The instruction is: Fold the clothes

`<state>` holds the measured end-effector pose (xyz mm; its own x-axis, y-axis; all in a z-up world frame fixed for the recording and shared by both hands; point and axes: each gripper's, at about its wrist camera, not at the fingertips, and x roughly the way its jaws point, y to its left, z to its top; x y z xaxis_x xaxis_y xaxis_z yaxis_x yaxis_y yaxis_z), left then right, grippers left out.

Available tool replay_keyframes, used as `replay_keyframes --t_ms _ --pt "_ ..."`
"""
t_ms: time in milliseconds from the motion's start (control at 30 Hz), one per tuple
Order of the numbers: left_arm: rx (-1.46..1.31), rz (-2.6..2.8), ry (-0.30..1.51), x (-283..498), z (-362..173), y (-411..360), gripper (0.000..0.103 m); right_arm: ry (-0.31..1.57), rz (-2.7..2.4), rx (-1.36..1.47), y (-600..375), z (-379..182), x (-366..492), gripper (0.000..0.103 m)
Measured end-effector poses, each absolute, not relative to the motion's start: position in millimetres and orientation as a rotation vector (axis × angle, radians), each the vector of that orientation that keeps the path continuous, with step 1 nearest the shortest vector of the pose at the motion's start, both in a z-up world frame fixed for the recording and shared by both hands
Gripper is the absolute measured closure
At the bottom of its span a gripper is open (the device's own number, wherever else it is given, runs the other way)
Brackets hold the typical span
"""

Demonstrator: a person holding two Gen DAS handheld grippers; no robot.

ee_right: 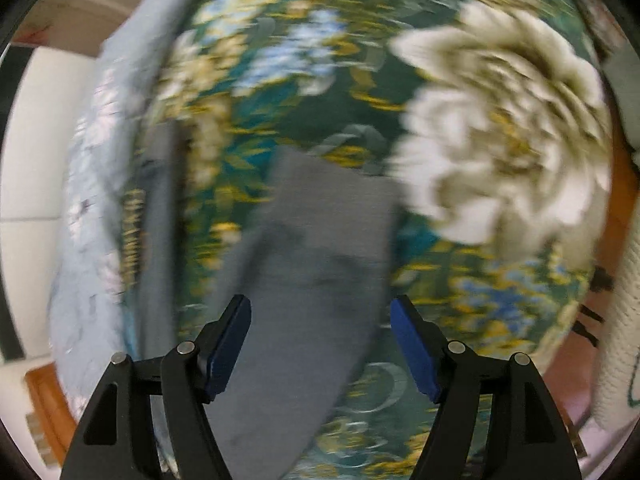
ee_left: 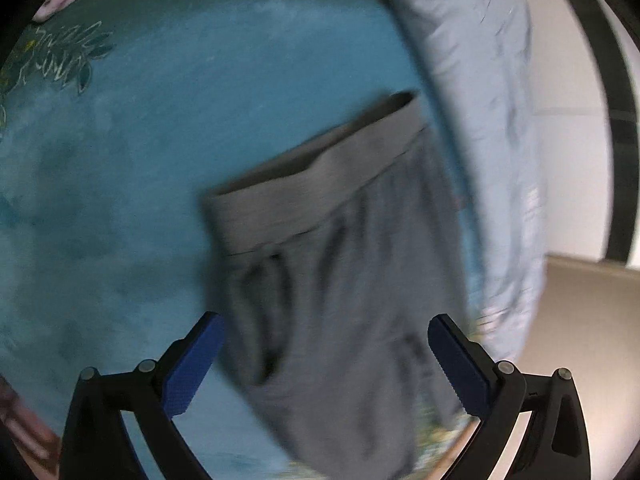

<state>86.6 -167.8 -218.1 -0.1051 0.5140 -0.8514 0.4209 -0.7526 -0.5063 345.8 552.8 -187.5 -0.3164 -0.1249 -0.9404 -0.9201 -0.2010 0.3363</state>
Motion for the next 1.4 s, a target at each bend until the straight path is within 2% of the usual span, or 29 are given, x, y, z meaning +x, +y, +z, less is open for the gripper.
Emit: replay_keyframes --t_ms 133,333,400,433,467,500,567,600,633,667,700,733,867,967,1067,1133,1167,1267,1400 --pt "-2.114 2.050 -0.966 79.7 -234.6 -159.8 0.000 1.414 1.499 -1.256 562.2 -213.5 365.7 0.030" --pt "-2.137 2.064 -0.825 67.9 -248.1 -141.6 0.000 1.431 1.546 -1.274 563.0 -233.1 346.8 0.031" --pt "-2.125 2.060 -0.826 64.8 -248.7 -138.2 0.000 1.427 1.585 -1.291 560.3 -235.6 335.1 0.041" --pt "-2.120 2.057 -0.831 63.3 -249.1 -137.0 0.001 1.420 1.596 -1.308 559.0 -237.0 329.7 0.057" --pt "-2.119 2.054 -0.835 62.1 -249.5 -136.6 0.001 1.411 1.601 -1.321 558.0 -237.9 325.9 0.067" --pt "-2.120 2.053 -0.839 61.0 -250.0 -136.5 0.002 1.408 1.601 -1.321 557.7 -238.2 324.4 0.069" --pt "-2.124 2.048 -0.850 59.2 -251.0 -136.9 0.014 1.450 1.594 -1.291 559.2 -238.2 325.8 0.081" --pt "-2.131 2.045 -0.860 58.9 -251.6 -138.0 0.019 1.468 1.588 -1.277 560.3 -237.5 327.5 0.085" --pt "-2.143 2.046 -0.875 58.9 -252.2 -139.9 0.028 1.480 1.586 -1.264 561.5 -235.5 328.9 0.091" --pt "-2.154 2.048 -0.894 59.4 -252.5 -142.3 0.040 1.490 1.588 -1.252 563.0 -232.2 329.8 0.092" --pt "-2.167 2.052 -0.913 60.3 -252.5 -145.1 0.046 1.501 1.596 -1.241 564.2 -228.6 330.4 0.093" --pt "-2.176 2.057 -0.937 61.8 -251.7 -148.5 0.059 1.511 1.613 -1.234 564.7 -223.6 329.9 0.095" --pt "-2.158 2.072 -1.005 68.4 -240.5 -158.7 0.082 1.545 1.686 -1.205 564.8 -201.3 325.9 0.096" --pt "-2.111 2.048 -1.123 71.6 -225.0 -165.8 0.086 1.608 1.730 -1.156 560.1 -175.2 312.5 0.097" --pt "-2.018 1.987 -1.338 64.9 -202.6 -170.1 0.086 1.637 1.806 -1.123 564.3 -147.4 282.7 0.097" --pt "-1.948 1.969 -1.401 45.0 -185.6 -164.8 0.086 1.640 1.856 -1.117 567.8 -134.3 256.9 0.097" --pt "-1.912 1.962 -1.425 33.9 -177.0 -161.6 0.089 1.625 1.884 -1.124 571.3 -127.3 236.7 0.097" --pt "-1.827 1.947 -1.485 -12.9 -160.2 -142.6 0.092 1.579 1.933 -1.156 580.9 -122.0 177.5 0.097" --pt "-1.802 2.003 -1.378 -68.2 -160.4 -114.7 0.095 1.518 1.918 -1.240 592.6 -145.6 106.6 0.097"
